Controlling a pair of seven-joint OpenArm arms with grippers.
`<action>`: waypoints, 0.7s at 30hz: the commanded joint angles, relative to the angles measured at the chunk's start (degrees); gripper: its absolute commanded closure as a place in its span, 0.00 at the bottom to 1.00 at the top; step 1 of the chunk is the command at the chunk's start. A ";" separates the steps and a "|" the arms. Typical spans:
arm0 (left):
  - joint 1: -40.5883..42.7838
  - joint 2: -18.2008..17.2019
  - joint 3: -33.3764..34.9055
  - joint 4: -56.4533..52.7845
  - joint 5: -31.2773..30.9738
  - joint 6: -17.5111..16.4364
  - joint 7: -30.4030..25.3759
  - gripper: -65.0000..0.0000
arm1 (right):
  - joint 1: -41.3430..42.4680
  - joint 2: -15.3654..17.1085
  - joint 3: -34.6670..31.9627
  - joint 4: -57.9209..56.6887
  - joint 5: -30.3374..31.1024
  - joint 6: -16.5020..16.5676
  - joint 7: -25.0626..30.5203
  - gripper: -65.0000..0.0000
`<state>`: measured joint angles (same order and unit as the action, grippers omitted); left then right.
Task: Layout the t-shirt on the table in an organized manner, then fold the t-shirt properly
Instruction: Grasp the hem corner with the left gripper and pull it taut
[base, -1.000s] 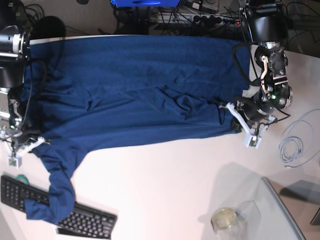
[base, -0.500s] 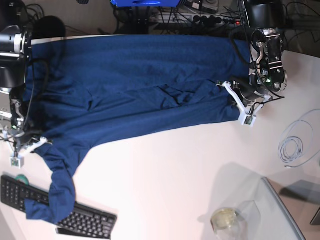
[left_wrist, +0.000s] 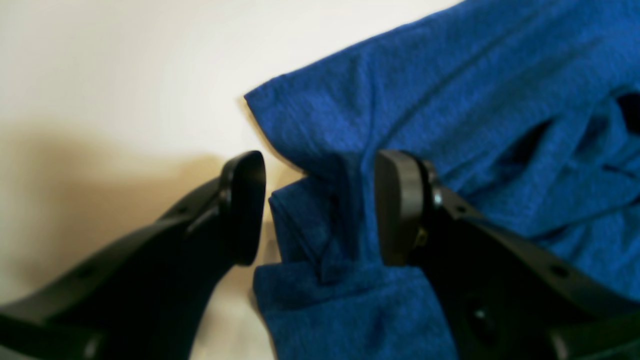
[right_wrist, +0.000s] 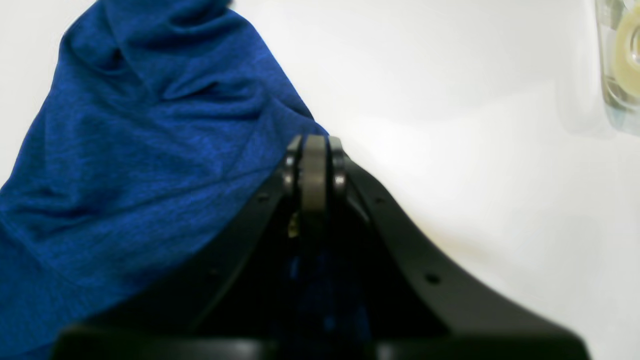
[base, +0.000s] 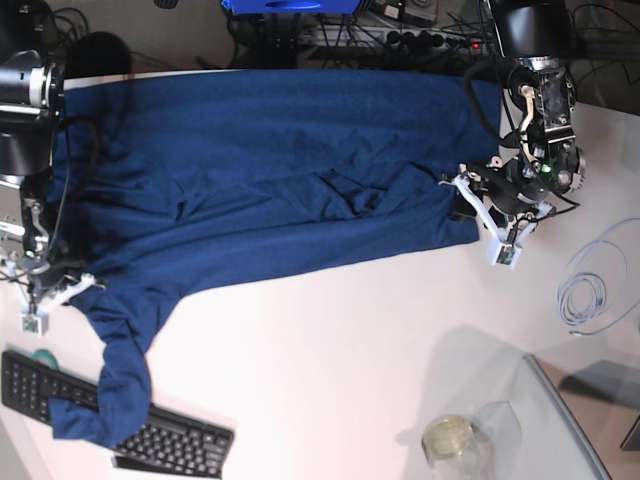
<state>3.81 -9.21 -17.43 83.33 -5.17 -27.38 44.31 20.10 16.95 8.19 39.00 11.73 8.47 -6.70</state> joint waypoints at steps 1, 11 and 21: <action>-1.40 -0.68 -0.20 1.55 -0.50 0.08 -0.84 0.48 | 1.57 0.94 0.12 0.95 0.19 0.10 1.47 0.99; -11.95 -0.77 -7.76 -13.84 -0.59 -0.18 -1.19 0.34 | 1.66 0.94 0.03 0.95 0.19 0.10 1.56 0.99; -16.08 -0.59 -7.58 -23.42 -0.50 -0.18 -4.80 0.33 | 1.66 0.94 0.03 0.95 0.19 0.10 1.64 0.99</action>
<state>-11.14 -9.23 -24.99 58.87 -5.02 -27.38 40.40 20.12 16.95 8.12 39.00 11.73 8.47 -6.52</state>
